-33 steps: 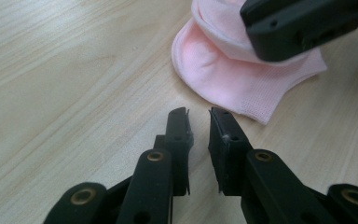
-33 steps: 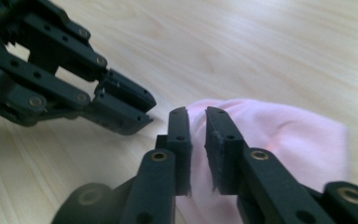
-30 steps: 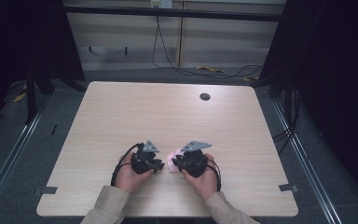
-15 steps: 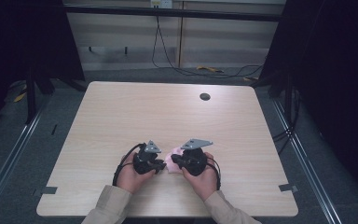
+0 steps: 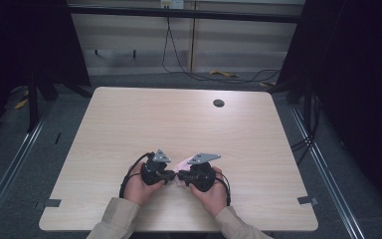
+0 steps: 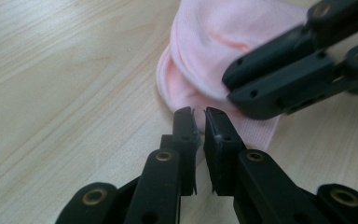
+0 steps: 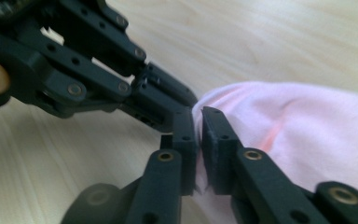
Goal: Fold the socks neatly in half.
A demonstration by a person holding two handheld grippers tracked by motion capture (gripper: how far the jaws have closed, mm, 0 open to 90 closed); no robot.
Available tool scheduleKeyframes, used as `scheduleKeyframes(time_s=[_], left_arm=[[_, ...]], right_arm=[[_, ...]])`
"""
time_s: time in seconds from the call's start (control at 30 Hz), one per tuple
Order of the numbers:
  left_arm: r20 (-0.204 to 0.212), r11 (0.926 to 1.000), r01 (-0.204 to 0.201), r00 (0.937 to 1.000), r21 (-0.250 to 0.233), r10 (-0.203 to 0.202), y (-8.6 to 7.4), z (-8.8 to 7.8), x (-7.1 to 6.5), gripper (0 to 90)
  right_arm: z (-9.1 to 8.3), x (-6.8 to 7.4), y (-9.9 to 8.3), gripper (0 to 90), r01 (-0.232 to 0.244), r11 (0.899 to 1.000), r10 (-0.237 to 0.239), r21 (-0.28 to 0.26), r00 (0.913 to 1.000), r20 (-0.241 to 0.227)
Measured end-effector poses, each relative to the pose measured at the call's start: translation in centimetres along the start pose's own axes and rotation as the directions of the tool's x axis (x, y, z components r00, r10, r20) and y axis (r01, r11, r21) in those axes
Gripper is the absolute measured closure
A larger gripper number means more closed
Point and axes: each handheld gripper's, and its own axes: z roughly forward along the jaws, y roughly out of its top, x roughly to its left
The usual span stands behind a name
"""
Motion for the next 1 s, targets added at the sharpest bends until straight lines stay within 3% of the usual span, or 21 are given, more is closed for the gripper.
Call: scheduleKeyframes(time_s=[0.03,0.1,0.2,0.3,0.4,0.6,0.73,0.93,1.0], left_arm=[[0.002,0.9998,-0.014,0.9999,0.012,0.014,0.0,-0.1,0.2,82.9],[-0.011,0.9999,0.004,0.9999,0.013,-0.003,0.0,-0.2,0.1,82.6],[-0.023,0.9993,0.024,0.9994,-0.029,-0.024,0.3,-1.0,0.3,81.4],[-0.027,0.9970,0.027,0.9992,-0.073,-0.029,1.2,-1.8,0.1,80.7],[-0.015,0.9964,0.000,0.9999,-0.085,-0.001,2.2,-1.7,-0.4,80.2],[-0.021,0.9990,-0.039,0.9990,0.020,0.040,1.6,0.0,-0.8,79.9],[-0.023,0.9983,-0.042,0.9988,0.042,0.043,0.8,0.3,-0.5,79.9],[-0.025,0.9990,-0.039,0.9989,0.022,0.040,1.0,-0.3,-0.6,79.0],[-0.029,0.9990,-0.043,0.9987,-0.013,0.043,1.5,-1.0,-0.8,79.0]], right_arm=[[-0.4,-0.1,0.2,79.7,-0.004,1.000,0.004,-0.012,1.0000,0.003],[-1.3,-0.4,0.5,77.6,-0.004,0.999,0.005,-0.033,0.9999,0.010],[-2.5,-0.9,0.8,77.1,-0.005,0.998,0.007,-0.055,0.9995,0.030],[-2.8,-1.5,0.4,76.9,-0.003,0.999,0.005,-0.035,0.9983,0.058],[-2.2,-1.6,-0.3,76.7,-0.010,1.000,0.011,-0.007,0.9981,0.061],[-1.9,-1.4,-0.8,74.0,0.003,1.000,-0.003,-0.003,0.9968,0.080],[-2.5,-1.9,-0.7,72.1,0.002,1.000,0.000,-0.016,0.9950,0.100],[-3.3,-2.2,-0.7,71.0,-0.005,0.999,0.010,-0.041,0.9944,0.106],[-3.4,-2.1,-0.7,70.8,0.002,0.999,0.002,-0.039,0.9944,0.105]])
